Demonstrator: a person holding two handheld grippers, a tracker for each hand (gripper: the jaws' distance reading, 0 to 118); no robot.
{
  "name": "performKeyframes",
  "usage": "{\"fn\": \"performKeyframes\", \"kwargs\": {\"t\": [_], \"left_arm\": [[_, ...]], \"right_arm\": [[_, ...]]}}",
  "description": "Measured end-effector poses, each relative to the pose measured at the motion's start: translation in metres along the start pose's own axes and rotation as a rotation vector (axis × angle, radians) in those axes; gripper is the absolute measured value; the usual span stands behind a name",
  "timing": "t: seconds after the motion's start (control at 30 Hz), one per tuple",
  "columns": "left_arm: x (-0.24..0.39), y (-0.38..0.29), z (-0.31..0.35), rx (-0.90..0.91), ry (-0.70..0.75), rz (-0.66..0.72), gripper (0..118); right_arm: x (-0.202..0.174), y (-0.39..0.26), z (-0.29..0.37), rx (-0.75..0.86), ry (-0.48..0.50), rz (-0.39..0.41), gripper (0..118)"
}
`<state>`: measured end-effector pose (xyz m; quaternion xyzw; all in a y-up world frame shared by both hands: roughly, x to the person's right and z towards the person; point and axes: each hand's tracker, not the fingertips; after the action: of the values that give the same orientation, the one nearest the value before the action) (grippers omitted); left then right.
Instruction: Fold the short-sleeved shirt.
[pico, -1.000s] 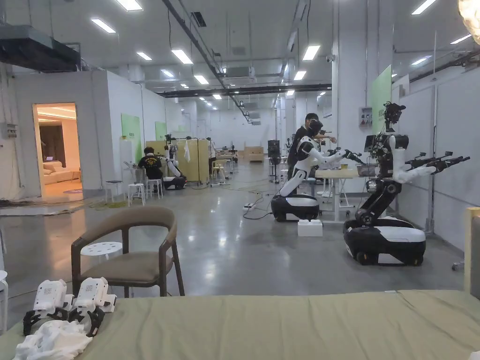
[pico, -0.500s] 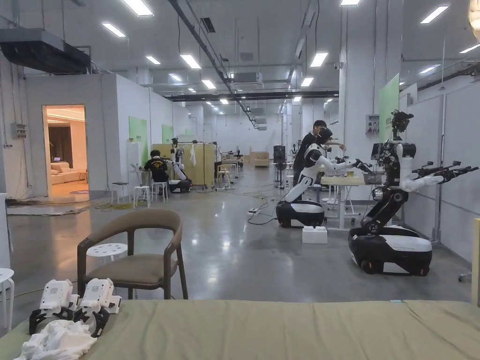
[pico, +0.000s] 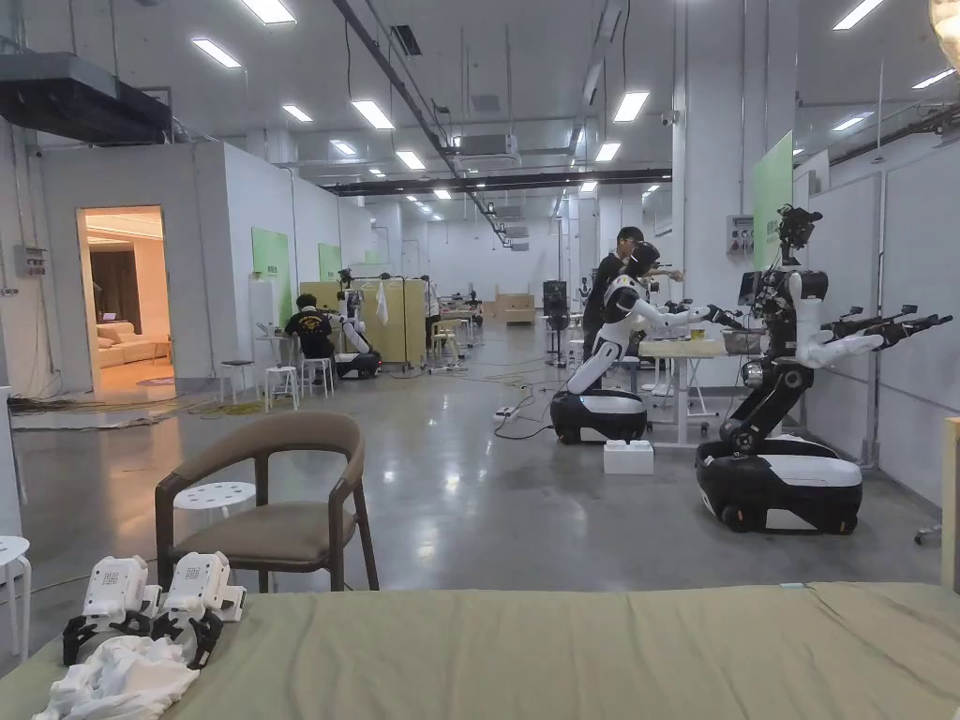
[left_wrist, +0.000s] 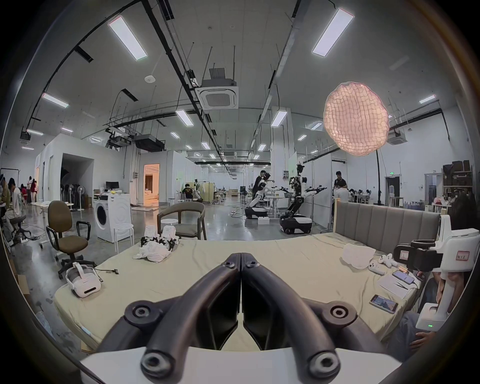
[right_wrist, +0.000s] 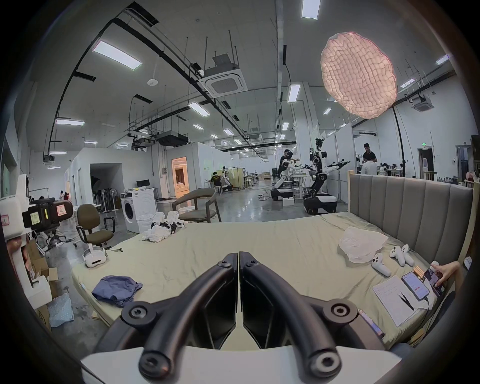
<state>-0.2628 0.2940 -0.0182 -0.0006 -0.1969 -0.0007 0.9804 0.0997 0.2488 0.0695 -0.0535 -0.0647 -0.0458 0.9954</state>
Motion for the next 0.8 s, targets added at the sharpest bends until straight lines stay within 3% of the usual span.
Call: {"fn": "performKeyframes", "kwargs": {"t": [0.13, 0.2, 0.27, 0.37, 0.43, 0.57, 0.8], "left_arm": [[-0.004, 0.002, 0.002, 0.005, -0.012, 0.011, 14], [-0.003, 0.002, 0.002, 0.008, -0.004, 0.02, 36], [-0.004, 0.003, 0.002, 0.01, 0.003, 0.026, 71], [-0.003, 0.005, 0.002, 0.016, 0.008, 0.034, 83], [-0.003, 0.005, 0.002, 0.018, 0.011, 0.039, 90], [-0.002, 0.006, 0.002, 0.016, 0.022, 0.015, 117], [-0.002, 0.01, 0.006, 0.049, 0.031, -0.002, 117]], "right_arm": [[0.003, 0.001, 0.002, 0.009, 0.004, -0.025, 2], [0.004, 0.003, 0.003, 0.014, 0.007, -0.033, 23], [0.003, 0.004, 0.003, 0.018, 0.011, -0.036, 56], [0.0, 0.005, 0.004, 0.032, -0.001, -0.019, 94], [-0.002, 0.005, 0.004, 0.035, -0.003, 0.003, 108], [-0.005, 0.006, 0.004, 0.04, -0.015, 0.023, 113], [-0.002, 0.003, 0.001, 0.033, -0.031, 0.011, 118]]}}
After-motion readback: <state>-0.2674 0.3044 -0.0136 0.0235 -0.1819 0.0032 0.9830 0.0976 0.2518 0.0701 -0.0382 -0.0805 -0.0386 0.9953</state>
